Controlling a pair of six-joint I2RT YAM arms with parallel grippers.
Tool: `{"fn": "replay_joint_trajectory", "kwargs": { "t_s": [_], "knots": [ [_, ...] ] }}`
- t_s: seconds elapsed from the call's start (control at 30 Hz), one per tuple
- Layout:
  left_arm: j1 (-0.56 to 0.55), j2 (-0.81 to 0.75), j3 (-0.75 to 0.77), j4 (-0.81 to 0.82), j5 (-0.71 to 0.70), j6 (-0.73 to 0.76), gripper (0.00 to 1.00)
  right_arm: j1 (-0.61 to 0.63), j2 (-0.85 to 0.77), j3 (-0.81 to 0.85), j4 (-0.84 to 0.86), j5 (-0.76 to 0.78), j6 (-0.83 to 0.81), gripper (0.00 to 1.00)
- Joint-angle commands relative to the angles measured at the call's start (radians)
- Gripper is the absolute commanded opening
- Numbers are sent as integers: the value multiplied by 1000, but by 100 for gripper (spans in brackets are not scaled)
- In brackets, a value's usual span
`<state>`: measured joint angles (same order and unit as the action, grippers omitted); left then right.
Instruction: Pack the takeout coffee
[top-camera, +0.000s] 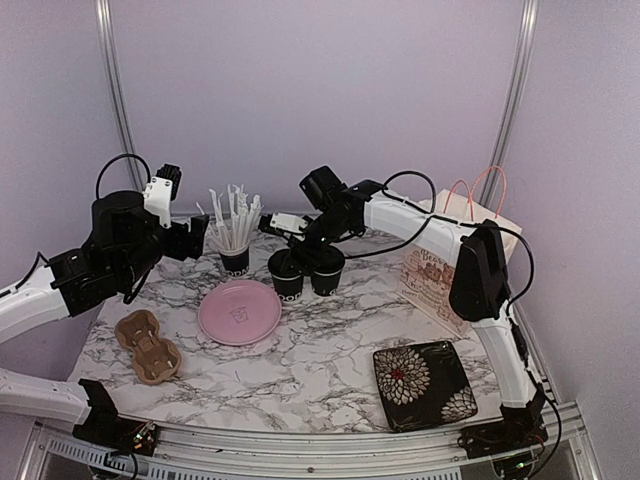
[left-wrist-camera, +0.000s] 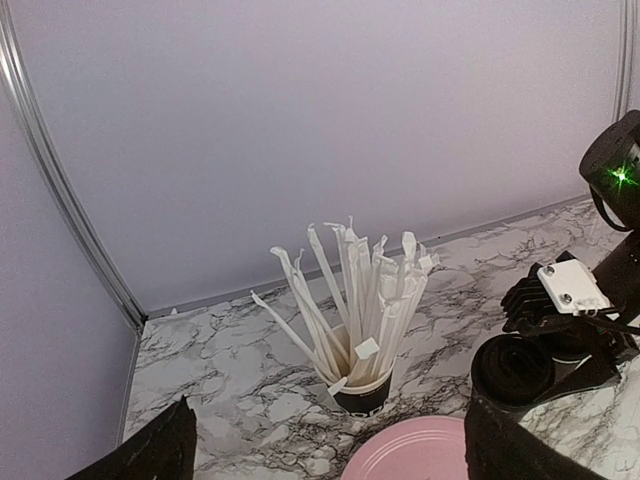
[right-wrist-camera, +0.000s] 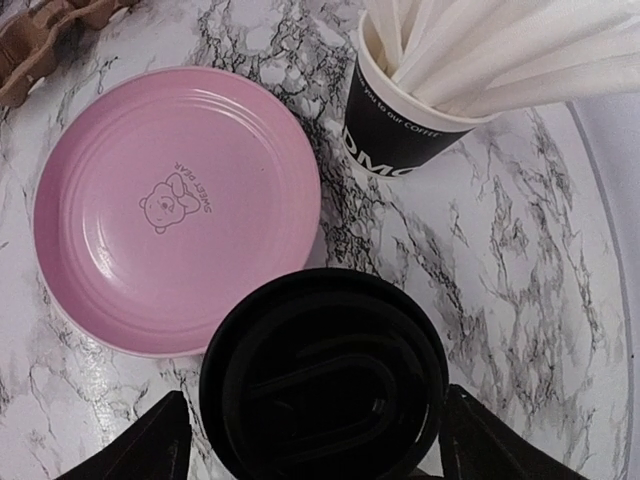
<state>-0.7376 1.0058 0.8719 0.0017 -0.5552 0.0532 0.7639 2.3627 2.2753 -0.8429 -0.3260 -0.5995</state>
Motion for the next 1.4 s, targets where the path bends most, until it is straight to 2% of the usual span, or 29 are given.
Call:
{"fn": "replay_joint_trajectory", "kwargs": {
  "t_s": [0.0, 0.13, 0.3, 0.57, 0.67, 0.87, 1.13, 1.37],
  "knots": [
    [6, 17, 0, 9, 0, 9, 95, -6, -4, 47, 27, 15, 27, 90],
    [6, 30, 4, 0, 1, 9, 96, -5, -33, 56, 16, 3, 39, 97],
    [8, 46, 6, 0, 3, 8, 96, -4, -159, 27, -8, -49, 45, 98],
    [7, 63, 14, 0, -8, 25, 95, -18, -528, -283, 19, -46, -40, 95],
    [9, 65, 22, -33, -9, 26, 94, -49, -637, -344, 7, -15, -56, 91],
    [11, 67, 32, -45, -4, 6, 90, -233, -814, -421, 19, -17, 11, 81],
    [13, 96, 35, -47, 27, 2, 90, -538, -1103, -623, 150, -75, 79, 84],
    [14, 111, 48, -64, 72, -8, 89, -739, -1140, -704, 121, -102, 145, 83]
  ]
}}
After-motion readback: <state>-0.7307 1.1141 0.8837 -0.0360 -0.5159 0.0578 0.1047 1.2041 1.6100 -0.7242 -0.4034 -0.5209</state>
